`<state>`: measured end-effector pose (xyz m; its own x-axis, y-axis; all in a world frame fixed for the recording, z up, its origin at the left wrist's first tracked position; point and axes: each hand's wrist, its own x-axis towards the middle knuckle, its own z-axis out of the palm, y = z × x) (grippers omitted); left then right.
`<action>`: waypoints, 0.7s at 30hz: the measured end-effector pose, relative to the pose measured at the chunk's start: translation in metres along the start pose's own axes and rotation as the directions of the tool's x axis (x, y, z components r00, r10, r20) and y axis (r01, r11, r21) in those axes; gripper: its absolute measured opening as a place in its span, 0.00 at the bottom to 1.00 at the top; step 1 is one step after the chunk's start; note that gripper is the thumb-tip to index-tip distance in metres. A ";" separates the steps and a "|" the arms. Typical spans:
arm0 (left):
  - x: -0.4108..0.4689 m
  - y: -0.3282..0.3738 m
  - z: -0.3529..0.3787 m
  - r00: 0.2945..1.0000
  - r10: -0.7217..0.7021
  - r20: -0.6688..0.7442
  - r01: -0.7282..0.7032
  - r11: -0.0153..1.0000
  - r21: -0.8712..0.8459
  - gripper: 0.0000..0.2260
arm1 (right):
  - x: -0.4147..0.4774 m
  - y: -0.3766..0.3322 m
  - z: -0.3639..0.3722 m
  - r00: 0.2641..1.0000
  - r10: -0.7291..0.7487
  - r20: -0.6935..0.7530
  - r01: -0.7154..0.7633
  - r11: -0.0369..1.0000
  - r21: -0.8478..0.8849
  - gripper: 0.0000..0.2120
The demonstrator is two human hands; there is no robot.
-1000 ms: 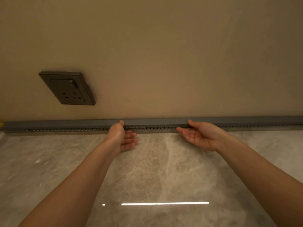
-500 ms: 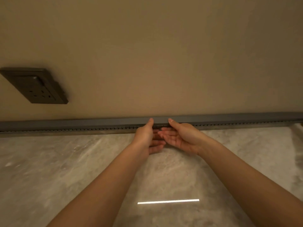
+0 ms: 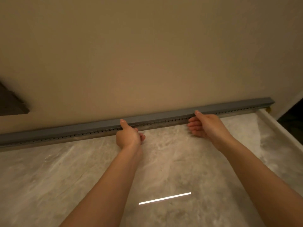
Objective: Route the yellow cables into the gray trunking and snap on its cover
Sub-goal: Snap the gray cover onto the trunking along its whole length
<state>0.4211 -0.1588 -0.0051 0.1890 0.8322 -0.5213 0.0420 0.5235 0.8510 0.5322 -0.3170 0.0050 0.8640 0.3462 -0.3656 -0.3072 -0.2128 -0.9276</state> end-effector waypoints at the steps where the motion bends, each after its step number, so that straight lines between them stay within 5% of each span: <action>1: -0.003 -0.001 0.003 1.000 -0.001 -0.016 0.000 1.000 -0.032 0.20 | 0.002 0.002 -0.009 1.000 0.012 -0.016 -0.011 0.998 0.064 0.18; 5: -0.012 -0.008 0.019 0.997 -0.059 -0.043 0.054 0.992 -0.112 0.18 | 0.011 0.006 -0.015 1.000 -0.020 -0.021 0.022 0.996 0.088 0.17; 11: -0.035 -0.021 0.047 0.954 -0.185 0.235 0.188 0.982 0.011 0.22 | 0.017 0.006 -0.010 0.996 -0.082 -0.040 0.082 0.997 0.004 0.17; 21: -0.035 -0.029 0.056 0.939 -0.076 0.336 0.019 0.985 0.169 0.24 | 0.004 0.014 0.000 0.994 -0.023 0.111 0.008 0.990 0.142 0.15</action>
<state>0.4679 -0.2138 -0.0080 0.5039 0.6802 -0.5324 0.2110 0.5007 0.8395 0.5311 -0.3182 -0.0092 0.8215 0.4502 -0.3500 -0.3540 -0.0786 -0.9319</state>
